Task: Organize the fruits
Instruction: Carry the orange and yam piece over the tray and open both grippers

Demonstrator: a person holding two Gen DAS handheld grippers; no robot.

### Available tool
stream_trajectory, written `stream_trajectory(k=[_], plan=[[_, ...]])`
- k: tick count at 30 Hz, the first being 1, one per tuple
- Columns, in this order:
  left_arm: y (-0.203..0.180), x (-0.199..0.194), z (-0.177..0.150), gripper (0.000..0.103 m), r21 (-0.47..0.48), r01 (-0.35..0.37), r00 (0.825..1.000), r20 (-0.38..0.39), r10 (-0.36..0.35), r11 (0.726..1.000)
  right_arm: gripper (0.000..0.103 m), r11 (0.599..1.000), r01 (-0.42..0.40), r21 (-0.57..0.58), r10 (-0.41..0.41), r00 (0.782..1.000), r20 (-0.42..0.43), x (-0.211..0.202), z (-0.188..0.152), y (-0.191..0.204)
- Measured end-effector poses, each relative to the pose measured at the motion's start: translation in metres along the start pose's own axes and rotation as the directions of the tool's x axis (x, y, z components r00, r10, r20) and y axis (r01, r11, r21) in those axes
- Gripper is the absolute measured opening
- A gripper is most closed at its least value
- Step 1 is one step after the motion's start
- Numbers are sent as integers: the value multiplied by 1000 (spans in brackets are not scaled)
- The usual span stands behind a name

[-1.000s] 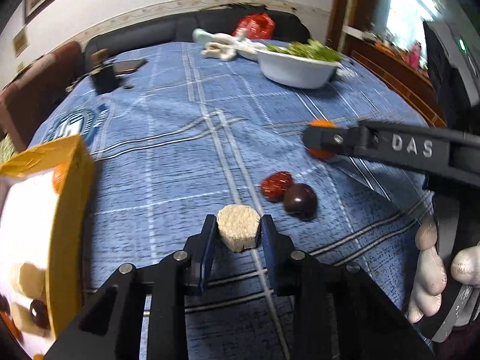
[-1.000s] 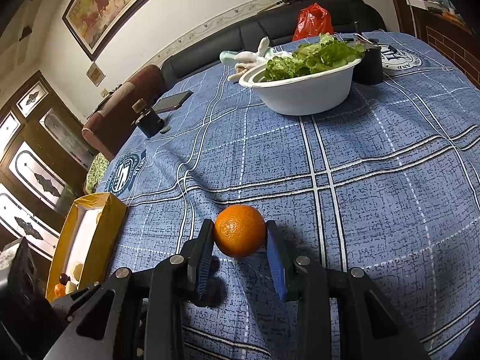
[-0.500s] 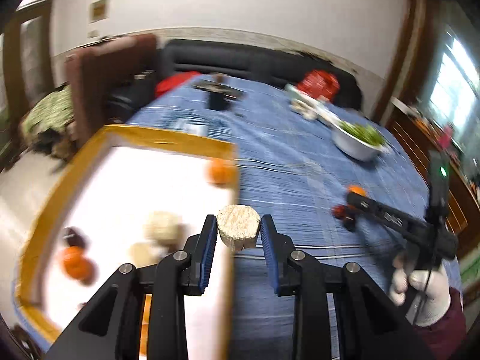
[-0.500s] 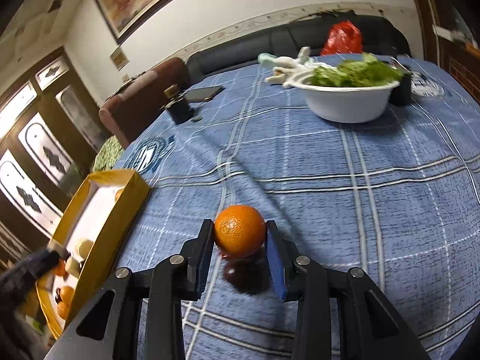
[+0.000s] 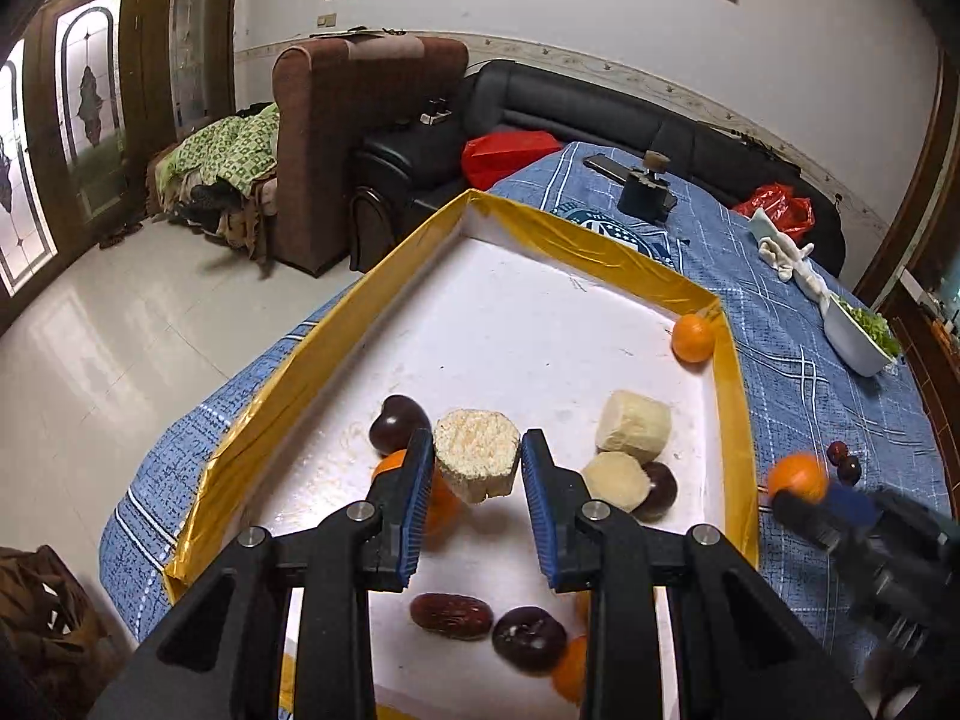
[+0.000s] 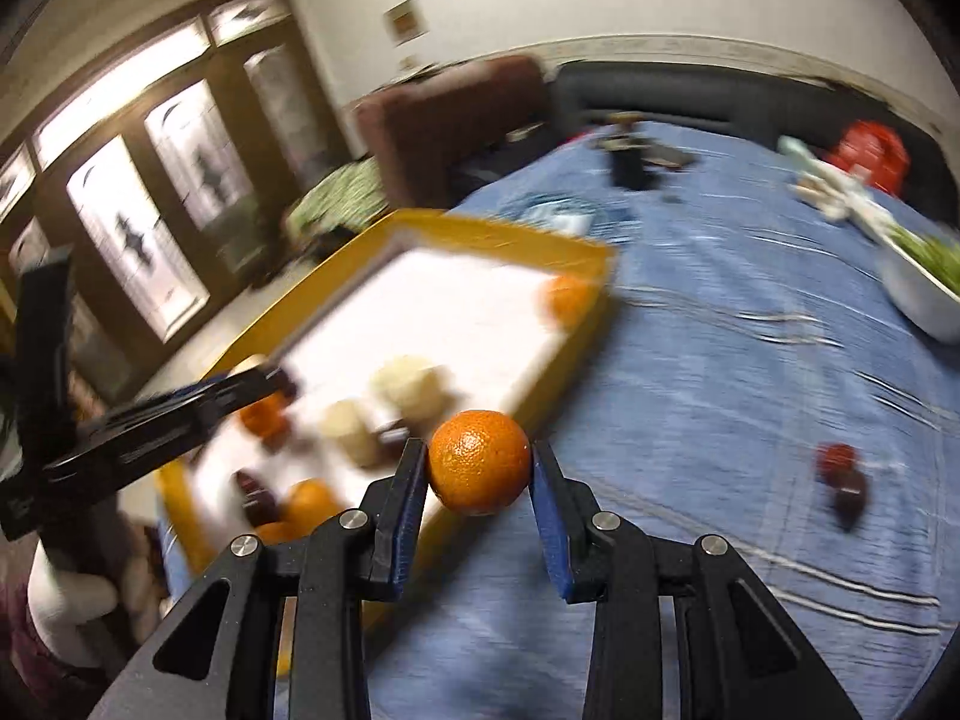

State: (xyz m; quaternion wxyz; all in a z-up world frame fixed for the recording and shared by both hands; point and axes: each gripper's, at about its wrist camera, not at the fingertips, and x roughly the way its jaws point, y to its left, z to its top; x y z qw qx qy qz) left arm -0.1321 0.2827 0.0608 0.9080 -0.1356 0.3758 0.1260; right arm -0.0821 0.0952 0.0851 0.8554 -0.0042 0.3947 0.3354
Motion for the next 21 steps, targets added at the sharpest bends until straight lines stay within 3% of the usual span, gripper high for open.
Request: stream_trajectory(k=[3,9,13,19,21], plan=[[3,3,-1,29,-5,49,999,3,-49,999,38,998,-15,-67,12,999,-42,19,-3,29],[-2,5,-4,32,20,112,994,7,-113,993,38,990,52,-134,-63,995,-76,43,-6,54],[-2,0,-4,54,7,107,994,29,-107,994,39,989,68,-130,-80,993,-89,50,-6,52],[4,-19,-1,68,-6,55,995,79,-54,998,40,991,77,-108,-86,993,-77,47,-7,49],[4,-24,-1,71,-9,40,996,85,-39,999,47,992,71,-104,-78,995,-68,43,-9,51]])
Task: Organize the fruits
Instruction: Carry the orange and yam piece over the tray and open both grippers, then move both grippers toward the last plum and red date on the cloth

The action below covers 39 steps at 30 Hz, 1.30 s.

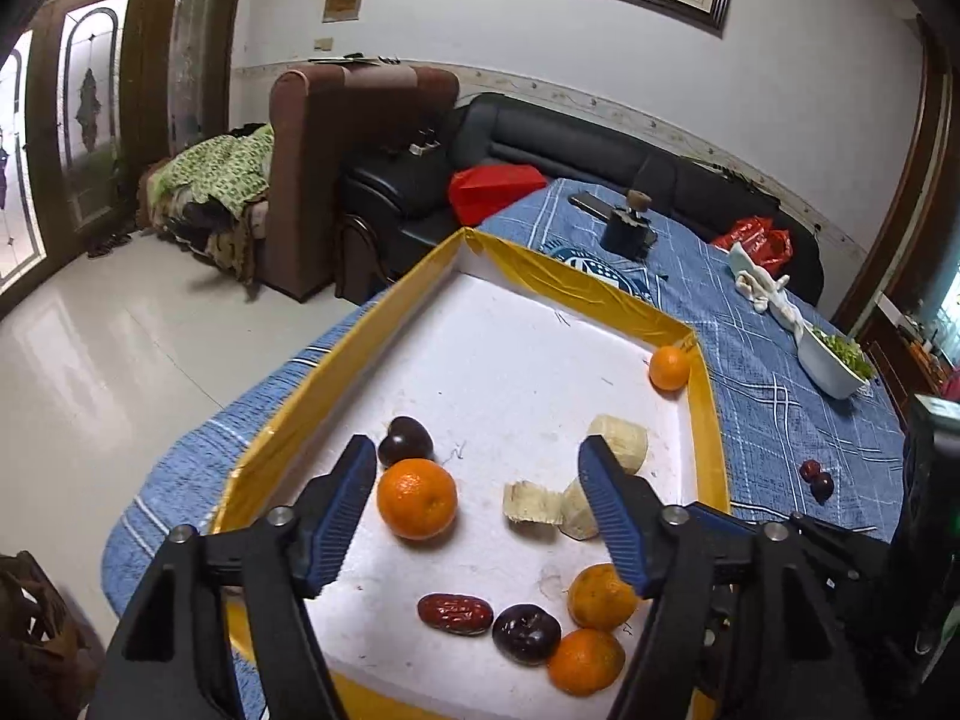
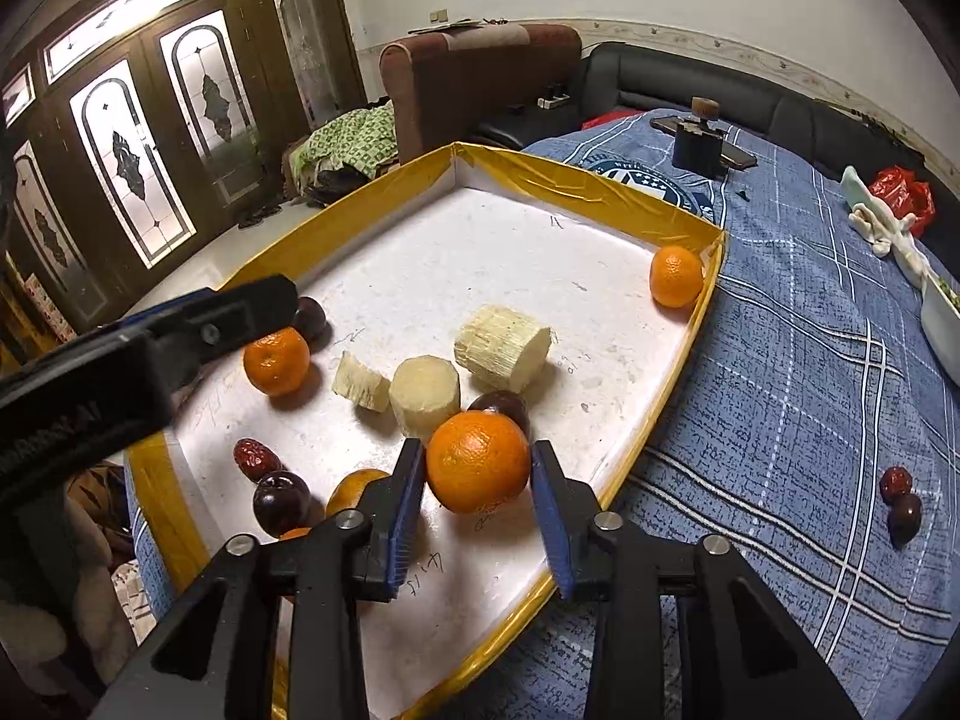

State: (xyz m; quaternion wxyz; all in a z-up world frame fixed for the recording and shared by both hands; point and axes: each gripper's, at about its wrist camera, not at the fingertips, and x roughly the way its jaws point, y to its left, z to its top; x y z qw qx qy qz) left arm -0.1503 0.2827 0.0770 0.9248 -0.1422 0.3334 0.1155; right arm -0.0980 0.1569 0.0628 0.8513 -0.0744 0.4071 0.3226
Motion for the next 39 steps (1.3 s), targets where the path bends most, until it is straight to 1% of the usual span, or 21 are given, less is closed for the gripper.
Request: stream_trajectory(k=[1,3,5,9,12,17,24,29,39], plan=[[-2,-3,0,72,2,-15,1000,3,15,1000,53,1000,-5,0,5,1000,12,-3,-1,0],[-3,-7,0,75,9,-33,999,11,33,999,57,1000,2,-1,-2,1000,27,-7,-2,3],[-8,-12,0,82,22,-69,997,25,68,997,57,1000,-4,-2,4,999,39,-13,-5,4],[-19,-23,-2,83,57,-121,991,61,117,991,57,999,-16,29,14,997,72,-30,-12,-3],[-27,-29,-4,83,92,-141,988,79,134,986,58,997,-17,71,11,995,96,-43,-20,-12],[-44,-39,-10,83,139,-132,989,86,121,981,58,992,-9,126,-6,993,119,-62,-35,-31],[-66,-48,-15,83,198,-118,990,95,101,973,58,983,12,184,-36,991,126,-78,-52,-54],[-77,-50,-16,83,220,-107,992,90,89,970,58,976,15,218,-44,991,129,-87,-62,-68],[-90,-46,-21,83,259,-87,995,65,72,962,59,964,49,262,-81,990,115,-95,-78,-95]])
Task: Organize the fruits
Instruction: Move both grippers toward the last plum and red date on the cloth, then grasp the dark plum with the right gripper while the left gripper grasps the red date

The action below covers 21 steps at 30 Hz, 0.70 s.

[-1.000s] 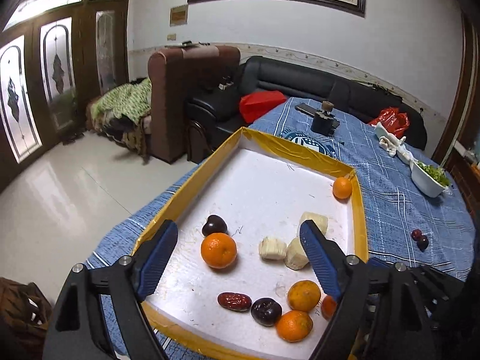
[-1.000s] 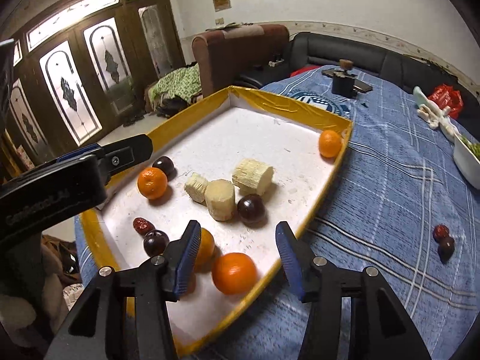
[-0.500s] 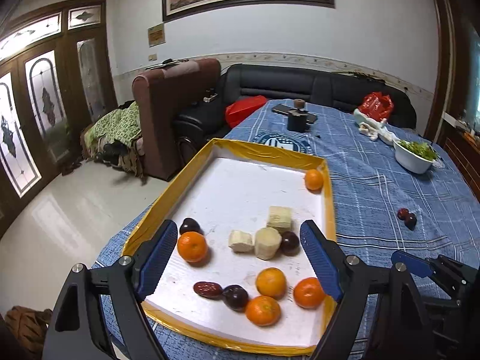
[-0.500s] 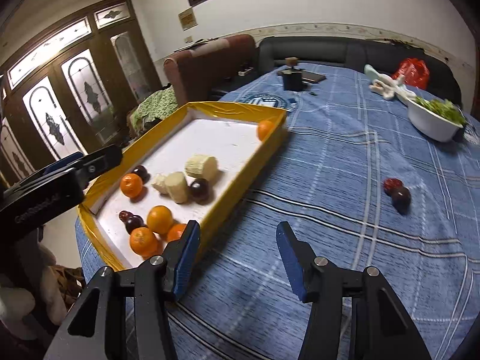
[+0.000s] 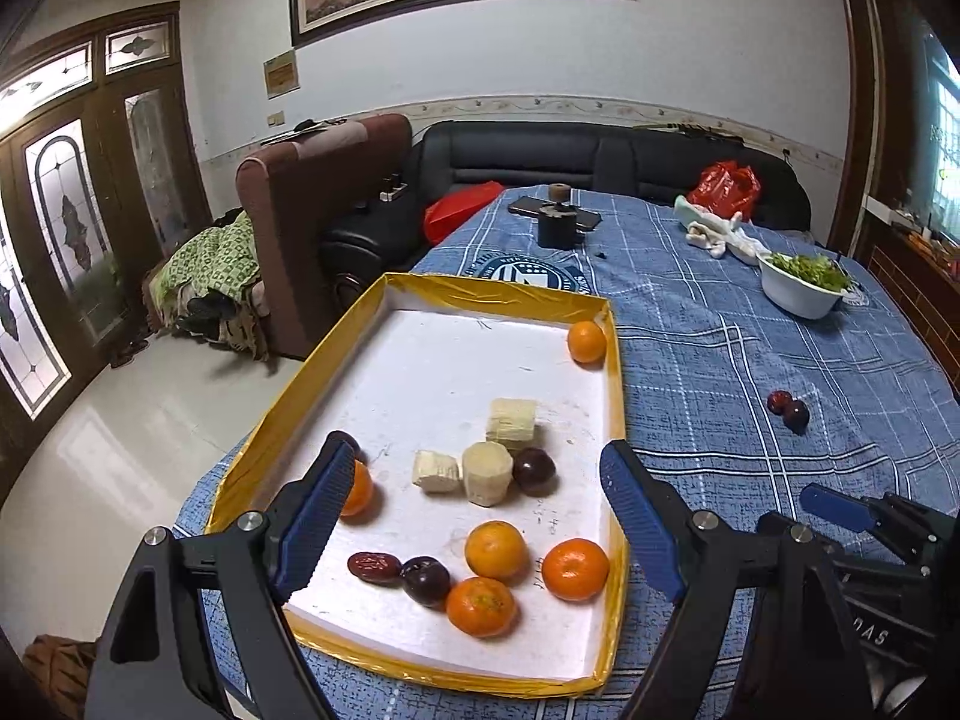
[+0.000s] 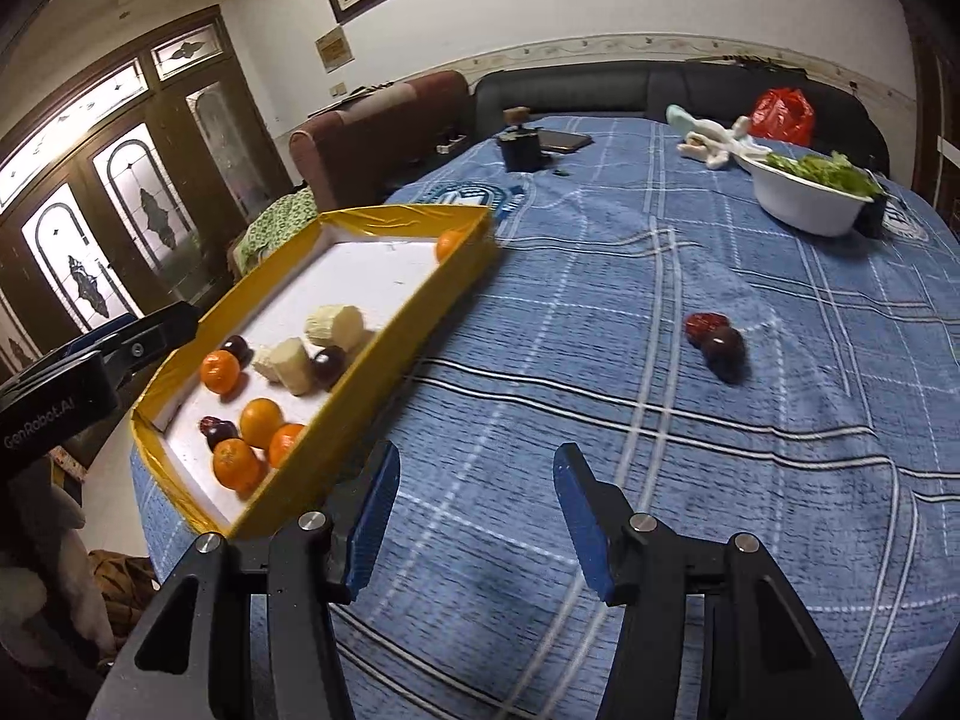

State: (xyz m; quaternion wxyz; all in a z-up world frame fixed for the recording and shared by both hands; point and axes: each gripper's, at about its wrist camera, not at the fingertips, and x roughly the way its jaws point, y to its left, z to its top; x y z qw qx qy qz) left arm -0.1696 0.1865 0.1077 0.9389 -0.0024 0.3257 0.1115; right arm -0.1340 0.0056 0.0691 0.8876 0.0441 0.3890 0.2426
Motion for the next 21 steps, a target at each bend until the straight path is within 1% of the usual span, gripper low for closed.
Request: stream_trajectory(k=[7,14,21], plan=[[-8,10,-1,84,13,21,999,-26,-20,1000,59,997,65,45,-65,998,-15,-7,-5,-35],[-13,21,-4,84,25,38,998,-51,-37,999,59,989,110,98,-107,994,-26,-11,-7,-65],[-11,18,-2,84,-11,81,996,-29,-81,997,59,981,128,145,-124,992,-31,-8,-4,-85]])
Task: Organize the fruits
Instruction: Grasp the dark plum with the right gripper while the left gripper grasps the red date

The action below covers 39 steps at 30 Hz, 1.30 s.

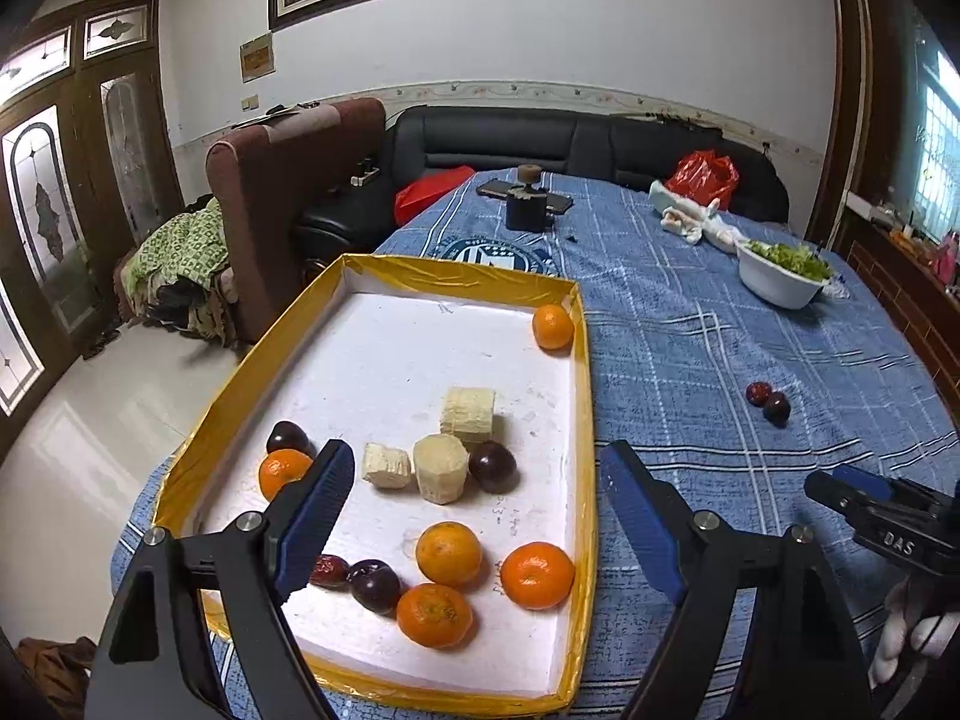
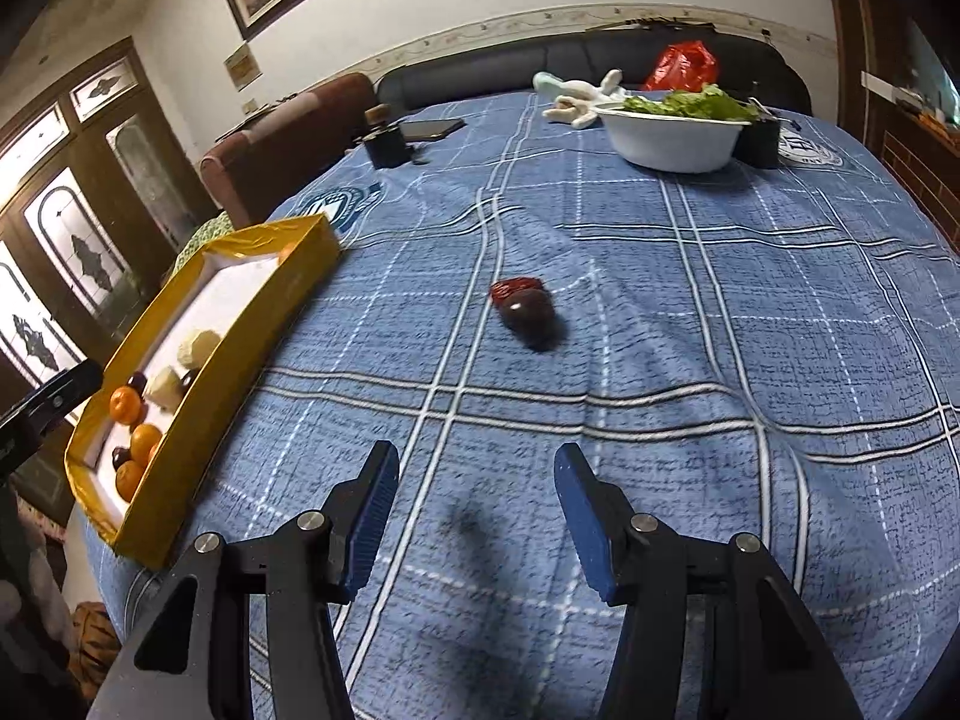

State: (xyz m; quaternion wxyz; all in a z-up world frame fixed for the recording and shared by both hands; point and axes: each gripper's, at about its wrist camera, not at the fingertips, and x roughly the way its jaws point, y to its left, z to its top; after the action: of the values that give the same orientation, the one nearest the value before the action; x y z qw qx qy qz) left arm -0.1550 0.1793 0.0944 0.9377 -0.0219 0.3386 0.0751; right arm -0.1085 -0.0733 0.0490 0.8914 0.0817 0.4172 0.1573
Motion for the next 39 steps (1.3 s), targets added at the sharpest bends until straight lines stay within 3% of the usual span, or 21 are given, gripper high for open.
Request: stream_trajectory(k=[10,20,23,25,28,33,39], plan=[[-19,6,-4,84,31,47,999,-15,-47,998,59,999,40,0,-40,999,17,15,30,-13],[-40,15,2,84,94,86,995,-55,-81,992,59,993,69,-96,-69,998,-6,61,59,-3],[-53,20,7,84,121,108,993,-66,-100,987,46,995,42,-93,-43,999,-10,65,59,-6],[-63,26,10,84,140,123,991,-74,-113,982,28,997,24,-79,-23,1000,4,63,60,-11],[-84,40,13,84,160,178,980,-119,-160,971,28,997,-5,-74,5,1000,1,61,60,-15],[-122,70,20,84,166,290,944,-212,-253,943,28,998,18,-55,-18,1000,-1,53,60,-24],[-167,108,29,83,230,373,915,-252,-315,899,28,994,-15,111,9,999,48,32,70,-67]])
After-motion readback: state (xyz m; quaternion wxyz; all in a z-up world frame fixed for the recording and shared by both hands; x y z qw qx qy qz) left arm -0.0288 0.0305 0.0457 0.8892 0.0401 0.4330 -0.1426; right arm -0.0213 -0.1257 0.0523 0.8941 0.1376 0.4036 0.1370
